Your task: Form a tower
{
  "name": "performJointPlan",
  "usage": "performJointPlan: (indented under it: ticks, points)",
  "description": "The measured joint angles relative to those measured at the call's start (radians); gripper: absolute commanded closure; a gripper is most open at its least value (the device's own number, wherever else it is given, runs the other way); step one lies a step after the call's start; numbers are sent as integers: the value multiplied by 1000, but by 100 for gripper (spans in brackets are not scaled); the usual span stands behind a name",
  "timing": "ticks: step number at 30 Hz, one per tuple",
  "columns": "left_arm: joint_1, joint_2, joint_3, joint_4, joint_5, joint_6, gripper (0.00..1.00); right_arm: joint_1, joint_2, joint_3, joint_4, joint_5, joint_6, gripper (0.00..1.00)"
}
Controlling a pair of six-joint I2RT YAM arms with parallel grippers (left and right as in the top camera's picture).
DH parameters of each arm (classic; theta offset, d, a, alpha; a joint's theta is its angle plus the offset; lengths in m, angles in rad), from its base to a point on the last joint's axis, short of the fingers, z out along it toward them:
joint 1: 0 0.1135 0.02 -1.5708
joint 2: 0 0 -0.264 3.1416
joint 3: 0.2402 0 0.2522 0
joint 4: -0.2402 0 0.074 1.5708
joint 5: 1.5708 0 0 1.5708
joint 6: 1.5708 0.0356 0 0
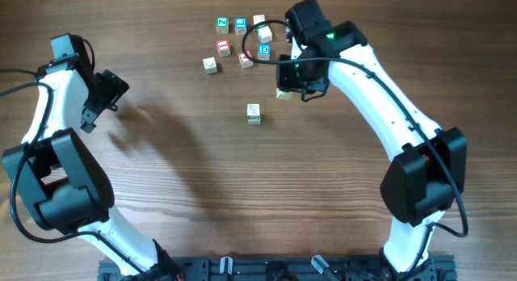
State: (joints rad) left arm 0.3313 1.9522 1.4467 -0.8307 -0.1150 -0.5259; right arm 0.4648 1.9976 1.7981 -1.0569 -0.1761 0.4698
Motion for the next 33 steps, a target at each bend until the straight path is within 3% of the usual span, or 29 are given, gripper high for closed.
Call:
performJointPlan:
  ticks: [16, 33]
  points:
    - [0, 0, 0, 0, 0, 0, 0, 197, 0, 0, 77, 76, 35, 85]
    - [0, 0, 0, 0, 0, 0, 0, 211, 0, 0, 113, 110, 68, 85]
